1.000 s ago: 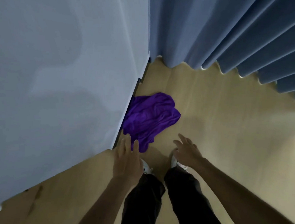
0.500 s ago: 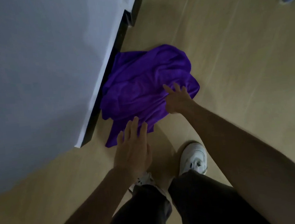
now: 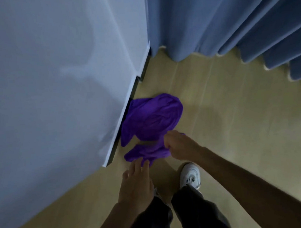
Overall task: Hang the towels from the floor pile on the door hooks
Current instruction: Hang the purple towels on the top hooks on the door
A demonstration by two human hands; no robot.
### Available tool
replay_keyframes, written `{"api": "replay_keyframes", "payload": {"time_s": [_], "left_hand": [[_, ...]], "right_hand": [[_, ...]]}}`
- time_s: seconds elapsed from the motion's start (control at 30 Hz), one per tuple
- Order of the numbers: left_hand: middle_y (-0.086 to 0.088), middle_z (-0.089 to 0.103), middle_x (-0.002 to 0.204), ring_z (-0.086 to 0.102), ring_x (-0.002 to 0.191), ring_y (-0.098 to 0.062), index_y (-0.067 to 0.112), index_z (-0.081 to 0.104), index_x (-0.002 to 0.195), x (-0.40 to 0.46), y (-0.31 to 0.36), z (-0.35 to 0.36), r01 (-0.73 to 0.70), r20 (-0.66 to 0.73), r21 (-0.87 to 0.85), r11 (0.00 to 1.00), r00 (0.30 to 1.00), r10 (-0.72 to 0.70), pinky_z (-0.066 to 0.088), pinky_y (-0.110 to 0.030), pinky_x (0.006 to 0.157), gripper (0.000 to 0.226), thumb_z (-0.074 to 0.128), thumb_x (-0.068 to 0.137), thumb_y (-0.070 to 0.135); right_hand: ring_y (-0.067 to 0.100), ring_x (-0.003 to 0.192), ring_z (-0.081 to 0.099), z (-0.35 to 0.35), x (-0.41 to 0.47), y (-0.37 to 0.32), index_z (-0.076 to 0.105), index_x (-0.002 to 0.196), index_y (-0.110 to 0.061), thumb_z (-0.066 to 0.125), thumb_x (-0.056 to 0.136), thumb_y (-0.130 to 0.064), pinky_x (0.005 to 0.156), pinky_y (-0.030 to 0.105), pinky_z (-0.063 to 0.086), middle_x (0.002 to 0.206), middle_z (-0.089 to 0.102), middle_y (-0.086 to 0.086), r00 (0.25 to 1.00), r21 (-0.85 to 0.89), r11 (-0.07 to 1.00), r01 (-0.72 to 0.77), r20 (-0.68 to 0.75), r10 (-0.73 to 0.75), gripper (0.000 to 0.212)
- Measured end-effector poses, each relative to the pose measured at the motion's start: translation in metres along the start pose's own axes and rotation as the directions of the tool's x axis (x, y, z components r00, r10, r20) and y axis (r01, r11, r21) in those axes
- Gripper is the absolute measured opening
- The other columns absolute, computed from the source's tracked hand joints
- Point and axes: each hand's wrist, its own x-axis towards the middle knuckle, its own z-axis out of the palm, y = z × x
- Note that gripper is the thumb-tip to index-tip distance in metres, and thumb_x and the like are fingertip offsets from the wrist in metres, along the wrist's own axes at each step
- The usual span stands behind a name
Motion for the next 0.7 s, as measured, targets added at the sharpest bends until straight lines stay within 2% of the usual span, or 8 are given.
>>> {"api": "replay_keyframes", "payload": {"time_s": [0.1, 0.2, 0.3, 0.37, 0.47, 0.57, 0.63, 0.7], "left_hand": [[0.003, 0.013, 0.156, 0.015, 0.143, -0.014, 0.018, 0.009, 0.149, -0.046, 0.027, -0.075, -0.047, -0.064, -0.037, 0.998, 0.997, 0.044, 0.023, -0.031, 0.112, 0.062, 0.037, 0.095, 0.03], [0.003, 0.026, 0.151, 0.026, 0.14, -0.015, 0.016, 0.012, 0.15, -0.091, 0.055, -0.157, -0.176, -0.193, -0.098, 0.98, 0.969, 0.154, 0.027, -0.031, 0.111, 0.068, 0.044, 0.091, 0.029], [-0.001, 0.055, 0.122, 0.052, 0.114, -0.02, 0.012, 0.048, 0.126, -0.139, 0.084, -0.24, -0.264, -0.389, -0.35, 0.899, 0.914, 0.117, 0.041, -0.029, 0.092, 0.041, 0.055, 0.086, 0.016], [-0.002, 0.06, 0.099, 0.059, 0.094, -0.023, 0.01, 0.054, 0.107, -0.167, 0.098, -0.285, -0.304, -0.483, -0.419, 0.855, 0.873, 0.074, 0.043, -0.024, 0.076, 0.021, 0.053, 0.087, 0.01], [-0.003, 0.058, 0.088, 0.055, 0.078, -0.017, 0.008, 0.053, 0.098, -0.205, 0.111, -0.339, -0.356, -0.588, -0.407, 0.841, 0.807, 0.057, 0.04, -0.019, 0.066, 0.01, 0.052, 0.088, 0.008], [0.003, 0.054, 0.082, 0.048, 0.069, -0.001, 0.011, 0.053, 0.095, -0.251, 0.117, -0.377, -0.414, -0.69, -0.385, 0.825, 0.723, 0.04, 0.035, -0.008, 0.06, 0.013, 0.052, 0.086, 0.002], [0.002, 0.056, 0.082, 0.049, 0.07, 0.005, 0.012, 0.053, 0.094, -0.283, 0.119, -0.395, -0.421, -0.732, -0.345, 0.839, 0.68, 0.041, 0.034, -0.006, 0.06, 0.018, 0.051, 0.083, -0.003], [0.001, 0.057, 0.081, 0.048, 0.069, 0.006, 0.012, 0.053, 0.091, -0.316, 0.121, -0.408, -0.427, -0.777, -0.322, 0.845, 0.629, 0.022, 0.033, -0.006, 0.059, 0.022, 0.049, 0.081, -0.007]], "right_hand": [[0.02, 0.085, 0.048, -0.077, -0.064, -0.064, 0.051, 0.08, -0.012, 0.048, 0.076, 0.004, 0.074, 0.032, 0.039, 0.088, 0.049, 0.002, 0.999, 0.169, 0.984, 0.05, -0.015, -0.048, 0.016], [0.007, 0.079, 0.047, -0.156, -0.123, -0.125, 0.058, 0.081, -0.008, 0.051, 0.074, 0.003, 0.068, 0.011, 0.036, 0.082, 0.05, -0.013, 0.99, 0.277, 0.952, 0.131, -0.089, -0.11, 0.015], [-0.004, 0.066, 0.05, -0.237, -0.174, -0.178, 0.058, 0.076, -0.014, 0.055, 0.07, 0.009, 0.064, 0.011, 0.039, 0.071, 0.053, -0.019, 0.966, 0.362, 0.903, 0.233, -0.191, -0.173, 0.023], [-0.004, 0.065, 0.053, -0.284, -0.199, -0.201, 0.054, 0.073, -0.026, 0.057, 0.073, 0.008, 0.066, 0.016, 0.044, 0.07, 0.057, -0.012, 0.943, 0.385, 0.875, 0.293, -0.267, -0.198, 0.034], [0.011, 0.079, 0.064, -0.341, -0.223, -0.218, 0.059, 0.076, -0.026, 0.057, 0.081, 0.003, 0.078, 0.026, 0.05, 0.08, 0.067, 0.0, 0.91, 0.473, 0.812, 0.342, -0.383, -0.16, 0.029], [0.012, 0.087, 0.064, -0.374, -0.237, -0.22, 0.063, 0.085, -0.018, 0.048, 0.085, 0.01, 0.077, 0.016, 0.045, 0.087, 0.068, -0.005, 0.857, 0.498, 0.808, 0.314, -0.514, -0.017, 0.032], [0.019, 0.104, 0.059, -0.384, -0.244, -0.22, 0.062, 0.105, -0.013, 0.048, 0.085, 0.011, 0.082, 0.014, 0.043, 0.105, 0.063, 0.001, 0.877, 0.422, 0.875, 0.237, -0.481, -0.006, 0.034], [0.021, 0.121, 0.05, -0.392, -0.247, -0.227, 0.051, 0.129, -0.011, 0.05, 0.082, 0.011, 0.095, 0.02, 0.04, 0.128, 0.053, 0.007, 0.924, 0.316, 0.931, 0.185, -0.379, -0.055, 0.051]]}}
